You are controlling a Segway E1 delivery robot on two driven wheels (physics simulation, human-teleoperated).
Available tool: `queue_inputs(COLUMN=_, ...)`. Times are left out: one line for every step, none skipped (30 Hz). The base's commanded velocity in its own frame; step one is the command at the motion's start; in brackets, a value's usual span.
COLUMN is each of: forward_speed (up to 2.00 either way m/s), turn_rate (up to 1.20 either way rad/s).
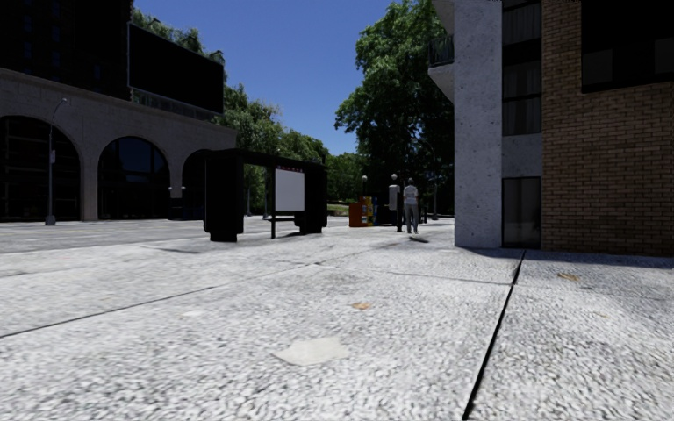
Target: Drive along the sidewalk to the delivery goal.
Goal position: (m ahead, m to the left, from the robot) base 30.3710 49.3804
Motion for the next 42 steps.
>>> queue_inputs(forward_speed=2.00, turn_rate=0.00)
queue_inputs(forward_speed=2.00, turn_rate=-0.06)
queue_inputs(forward_speed=2.00, turn_rate=-0.22)
queue_inputs(forward_speed=2.00, turn_rate=-0.30)
queue_inputs(forward_speed=2.00, turn_rate=-0.30)
queue_inputs(forward_speed=2.00, turn_rate=-0.32)
queue_inputs(forward_speed=2.00, turn_rate=-0.32)
queue_inputs(forward_speed=2.00, turn_rate=-0.33)
queue_inputs(forward_speed=2.00, turn_rate=-0.33)
queue_inputs(forward_speed=2.00, turn_rate=-0.33)
queue_inputs(forward_speed=2.00, turn_rate=-0.33)
queue_inputs(forward_speed=2.00, turn_rate=-0.33)
queue_inputs(forward_speed=2.00, turn_rate=-0.33)
queue_inputs(forward_speed=2.00, turn_rate=-0.31)
queue_inputs(forward_speed=2.00, turn_rate=-0.31)
queue_inputs(forward_speed=2.00, turn_rate=-0.31)
queue_inputs(forward_speed=2.00, turn_rate=-0.31)
queue_inputs(forward_speed=2.00, turn_rate=-0.31)
queue_inputs(forward_speed=2.00, turn_rate=-0.31)
queue_inputs(forward_speed=2.00, turn_rate=-0.31)
queue_inputs(forward_speed=2.00, turn_rate=-0.31)
queue_inputs(forward_speed=2.00, turn_rate=-0.31)
queue_inputs(forward_speed=2.00, turn_rate=-0.28)
queue_inputs(forward_speed=2.00, turn_rate=-0.14)
queue_inputs(forward_speed=2.00, turn_rate=0.00)
queue_inputs(forward_speed=2.00, turn_rate=0.00)
queue_inputs(forward_speed=2.00, turn_rate=0.00)
queue_inputs(forward_speed=2.00, turn_rate=0.00)
queue_inputs(forward_speed=2.00, turn_rate=0.00)
queue_inputs(forward_speed=2.00, turn_rate=0.00)
queue_inputs(forward_speed=2.00, turn_rate=0.00)
queue_inputs(forward_speed=2.00, turn_rate=-0.13)
queue_inputs(forward_speed=2.00, turn_rate=-0.13)
queue_inputs(forward_speed=2.00, turn_rate=-0.18)
queue_inputs(forward_speed=2.00, turn_rate=-0.19)
queue_inputs(forward_speed=2.00, turn_rate=-0.20)
queue_inputs(forward_speed=2.00, turn_rate=-0.20)
queue_inputs(forward_speed=2.00, turn_rate=-0.23)
queue_inputs(forward_speed=2.00, turn_rate=-0.29)
queue_inputs(forward_speed=2.00, turn_rate=-0.34)
queue_inputs(forward_speed=2.00, turn_rate=-0.34)
queue_inputs(forward_speed=2.00, turn_rate=-0.37)
